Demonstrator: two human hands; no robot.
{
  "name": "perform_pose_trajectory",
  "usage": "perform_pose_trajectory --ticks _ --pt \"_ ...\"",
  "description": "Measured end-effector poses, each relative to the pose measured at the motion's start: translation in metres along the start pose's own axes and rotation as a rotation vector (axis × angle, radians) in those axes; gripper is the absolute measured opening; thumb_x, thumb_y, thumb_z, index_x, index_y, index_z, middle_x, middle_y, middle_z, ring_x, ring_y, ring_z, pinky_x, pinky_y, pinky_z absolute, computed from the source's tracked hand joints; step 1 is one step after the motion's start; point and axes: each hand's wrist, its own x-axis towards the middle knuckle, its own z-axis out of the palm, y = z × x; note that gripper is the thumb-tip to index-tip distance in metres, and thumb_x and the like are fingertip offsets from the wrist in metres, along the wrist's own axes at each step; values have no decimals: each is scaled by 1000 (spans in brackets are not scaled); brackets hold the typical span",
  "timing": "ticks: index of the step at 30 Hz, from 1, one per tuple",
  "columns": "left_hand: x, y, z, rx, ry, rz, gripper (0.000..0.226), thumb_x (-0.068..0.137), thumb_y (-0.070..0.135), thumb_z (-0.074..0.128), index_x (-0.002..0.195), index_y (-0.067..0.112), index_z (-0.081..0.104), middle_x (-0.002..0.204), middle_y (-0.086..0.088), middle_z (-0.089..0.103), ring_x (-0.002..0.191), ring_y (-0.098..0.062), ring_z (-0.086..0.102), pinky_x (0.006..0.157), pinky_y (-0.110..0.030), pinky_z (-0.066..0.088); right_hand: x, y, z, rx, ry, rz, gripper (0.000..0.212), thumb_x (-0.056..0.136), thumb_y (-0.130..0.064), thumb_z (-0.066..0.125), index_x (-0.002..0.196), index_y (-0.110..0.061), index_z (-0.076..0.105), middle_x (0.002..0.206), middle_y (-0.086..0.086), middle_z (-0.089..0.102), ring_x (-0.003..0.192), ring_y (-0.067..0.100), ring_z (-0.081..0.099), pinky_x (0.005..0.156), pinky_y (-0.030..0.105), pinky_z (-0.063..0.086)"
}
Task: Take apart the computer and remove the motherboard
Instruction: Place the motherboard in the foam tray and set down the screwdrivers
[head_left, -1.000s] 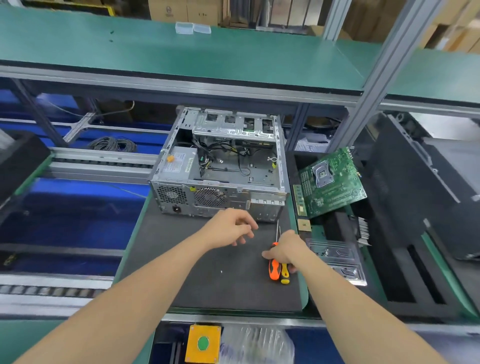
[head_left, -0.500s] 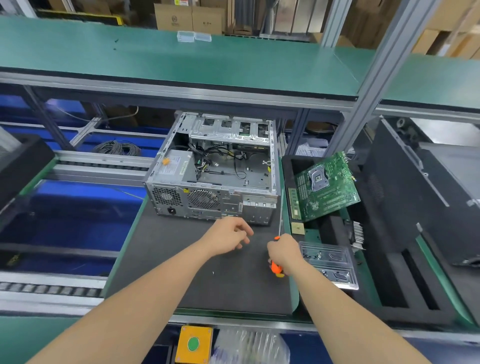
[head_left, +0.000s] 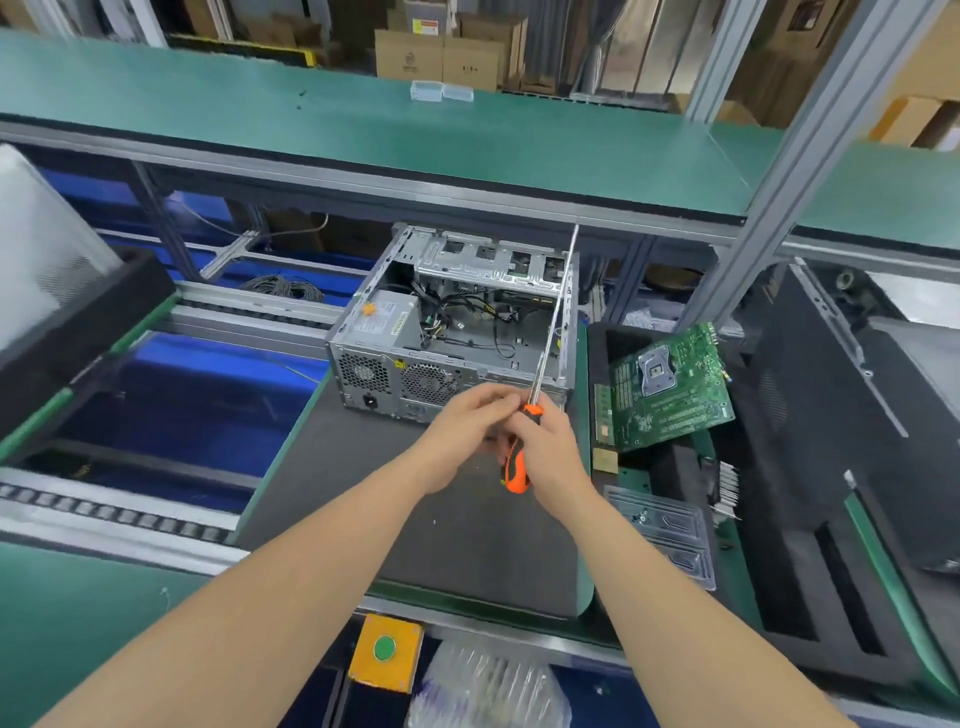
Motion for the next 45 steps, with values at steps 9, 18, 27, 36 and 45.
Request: perform_pose_trajectory --ticks 9,18,27,36,45 --pt "-133 -29 -75 54 555 -92 11 99 24 68 104 27 77 95 -14 74 63 -19 59 46 -23 42 -60 25 114 29 -599 294 40 91 3 56 125 -8 38 82 17 62 67 24 64 65 40 57" --pt "-298 -99 -159 51 1021 -446 7 99 18 61 99 13 66 92 -13 69 77 -31 67 76 -51 62 -184 110 258 -16 -652 575 34 108 -27 53 114 6 60 97 26 70 82 37 70 83 58 60" --pt "-393 -169 -207 626 887 -755 10 93 22 59 95 26 68 100 -11 74 91 -31 71 73 -33 59 -260 171 327 -476 -772 669 20 93 -16 70 78 -16 58 86 14 64 75 25 62 55 30 53" --pt "-410 -221 -223 805 739 -818 10 97 24 57 103 23 65 103 -10 72 96 -33 67 82 -36 55 -282 195 332 -657 -681 740 15 78 -3 74 71 -13 66 73 10 72 68 31 77 60 43 65" --pt "-412 -233 -239 861 670 -884 12 94 30 66 99 20 66 108 -10 70 102 -32 66 84 -37 56 -289 214 338 -732 -687 673 19 75 -5 75 68 -13 59 85 20 77 78 27 78 71 50 65"
